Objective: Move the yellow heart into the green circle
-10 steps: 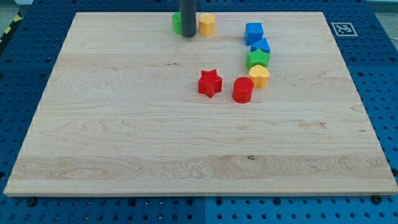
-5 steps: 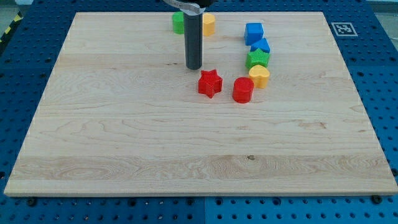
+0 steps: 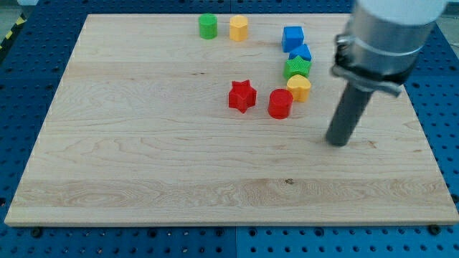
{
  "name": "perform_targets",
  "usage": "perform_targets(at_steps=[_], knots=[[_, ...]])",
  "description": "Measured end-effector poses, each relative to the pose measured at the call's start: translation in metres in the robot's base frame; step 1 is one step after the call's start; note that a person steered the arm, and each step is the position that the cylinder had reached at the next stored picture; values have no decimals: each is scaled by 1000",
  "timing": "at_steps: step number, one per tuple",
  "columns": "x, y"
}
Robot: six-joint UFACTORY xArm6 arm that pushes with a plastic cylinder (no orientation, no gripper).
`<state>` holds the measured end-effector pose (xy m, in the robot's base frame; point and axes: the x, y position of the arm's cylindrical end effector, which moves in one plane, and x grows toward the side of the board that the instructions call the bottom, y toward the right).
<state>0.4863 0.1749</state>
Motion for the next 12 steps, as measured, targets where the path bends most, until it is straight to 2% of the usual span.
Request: perform_targets(at_steps=[2, 4, 6, 8, 9, 12], knots=[[-41, -8], [-64, -67], [-99, -80], [-100, -141], [-100, -143], [-156, -155]])
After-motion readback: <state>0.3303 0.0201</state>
